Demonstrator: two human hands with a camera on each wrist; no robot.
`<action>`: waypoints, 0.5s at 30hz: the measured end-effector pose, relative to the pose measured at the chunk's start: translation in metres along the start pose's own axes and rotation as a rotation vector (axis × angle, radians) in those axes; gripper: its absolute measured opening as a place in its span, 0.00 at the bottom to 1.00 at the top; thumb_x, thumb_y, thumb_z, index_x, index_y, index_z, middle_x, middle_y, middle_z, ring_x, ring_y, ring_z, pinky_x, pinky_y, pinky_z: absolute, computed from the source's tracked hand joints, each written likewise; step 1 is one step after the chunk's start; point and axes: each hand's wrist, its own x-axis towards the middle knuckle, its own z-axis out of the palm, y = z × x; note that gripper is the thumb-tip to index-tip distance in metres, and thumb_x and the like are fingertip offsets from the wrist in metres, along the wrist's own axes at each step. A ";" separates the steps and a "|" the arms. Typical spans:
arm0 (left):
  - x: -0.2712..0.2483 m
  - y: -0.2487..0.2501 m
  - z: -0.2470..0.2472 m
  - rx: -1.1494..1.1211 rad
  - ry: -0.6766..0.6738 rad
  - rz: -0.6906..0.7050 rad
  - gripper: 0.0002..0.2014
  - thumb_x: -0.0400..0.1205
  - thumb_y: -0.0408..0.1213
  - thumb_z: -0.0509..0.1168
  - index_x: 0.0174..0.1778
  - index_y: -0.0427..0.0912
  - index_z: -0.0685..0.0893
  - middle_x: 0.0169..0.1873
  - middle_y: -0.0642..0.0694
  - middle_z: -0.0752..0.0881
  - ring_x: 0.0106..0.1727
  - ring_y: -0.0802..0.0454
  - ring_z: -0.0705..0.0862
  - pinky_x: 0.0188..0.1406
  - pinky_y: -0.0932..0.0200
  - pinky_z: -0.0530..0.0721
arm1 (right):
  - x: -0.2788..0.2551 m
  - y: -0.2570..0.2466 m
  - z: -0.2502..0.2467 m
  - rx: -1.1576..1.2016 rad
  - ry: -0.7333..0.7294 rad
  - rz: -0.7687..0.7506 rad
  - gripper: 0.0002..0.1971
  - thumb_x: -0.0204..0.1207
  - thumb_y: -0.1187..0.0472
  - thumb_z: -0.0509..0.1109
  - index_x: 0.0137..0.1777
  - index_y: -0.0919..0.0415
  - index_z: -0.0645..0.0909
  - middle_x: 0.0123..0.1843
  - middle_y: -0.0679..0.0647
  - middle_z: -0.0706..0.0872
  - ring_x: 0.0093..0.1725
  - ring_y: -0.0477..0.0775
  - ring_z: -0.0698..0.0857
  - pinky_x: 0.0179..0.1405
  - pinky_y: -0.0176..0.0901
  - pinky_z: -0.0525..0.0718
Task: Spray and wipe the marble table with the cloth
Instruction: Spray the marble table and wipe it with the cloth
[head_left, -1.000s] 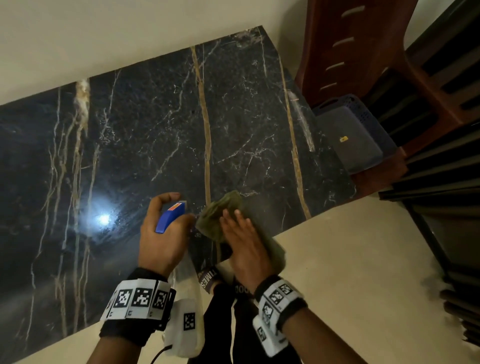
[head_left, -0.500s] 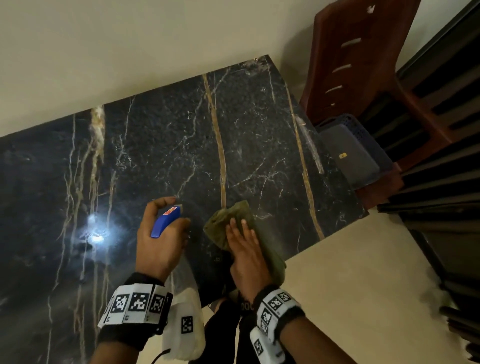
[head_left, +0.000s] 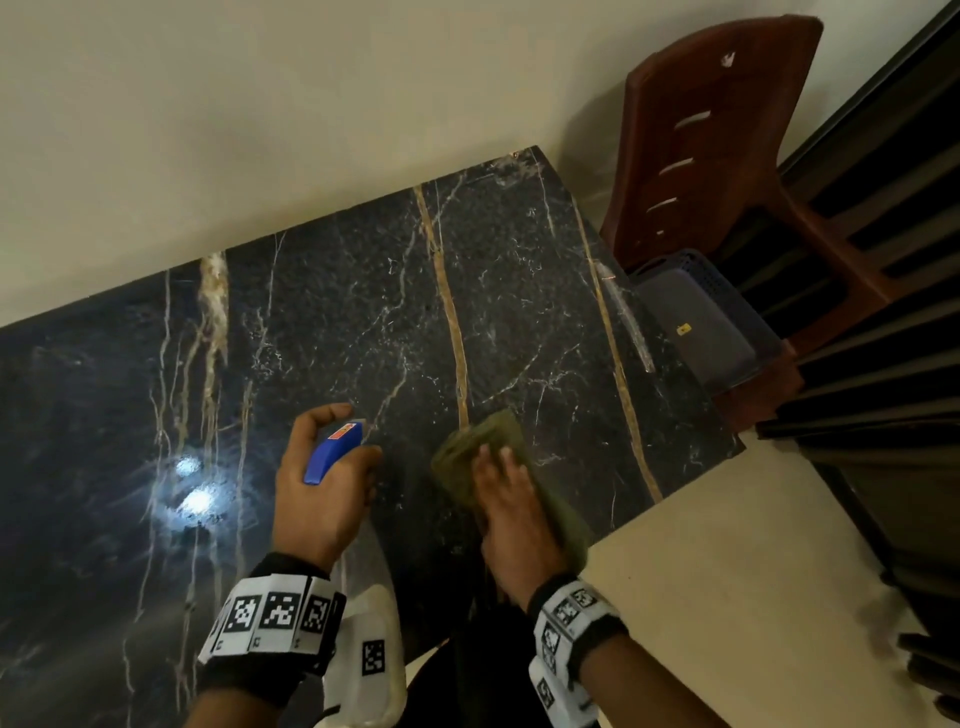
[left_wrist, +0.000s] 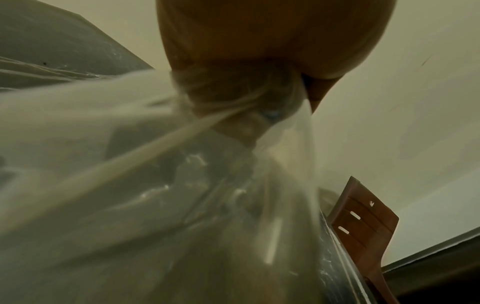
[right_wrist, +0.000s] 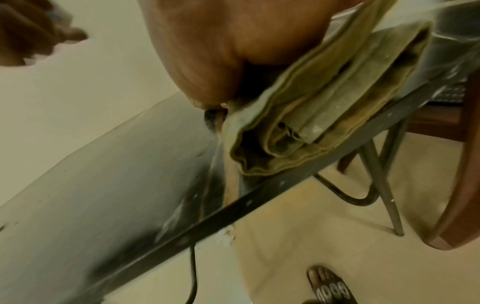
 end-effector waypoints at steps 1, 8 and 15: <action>0.000 0.002 0.002 -0.001 -0.004 0.000 0.20 0.79 0.21 0.69 0.60 0.50 0.82 0.26 0.46 0.81 0.24 0.50 0.78 0.24 0.55 0.77 | -0.003 -0.003 0.004 -0.008 -0.033 -0.064 0.47 0.70 0.78 0.59 0.88 0.50 0.49 0.88 0.43 0.43 0.87 0.50 0.37 0.86 0.49 0.38; 0.006 0.015 0.003 0.011 0.000 0.015 0.20 0.79 0.21 0.68 0.59 0.50 0.82 0.26 0.45 0.82 0.26 0.48 0.79 0.27 0.53 0.77 | 0.022 0.040 -0.031 -0.055 -0.024 -0.043 0.43 0.73 0.73 0.59 0.88 0.51 0.50 0.88 0.43 0.46 0.87 0.48 0.39 0.88 0.52 0.45; 0.016 0.024 0.012 0.011 -0.003 -0.016 0.21 0.68 0.37 0.69 0.57 0.57 0.83 0.24 0.49 0.83 0.27 0.47 0.81 0.31 0.49 0.79 | 0.060 0.048 -0.046 -0.015 0.126 0.159 0.44 0.72 0.76 0.63 0.88 0.56 0.54 0.89 0.48 0.49 0.88 0.55 0.42 0.87 0.52 0.42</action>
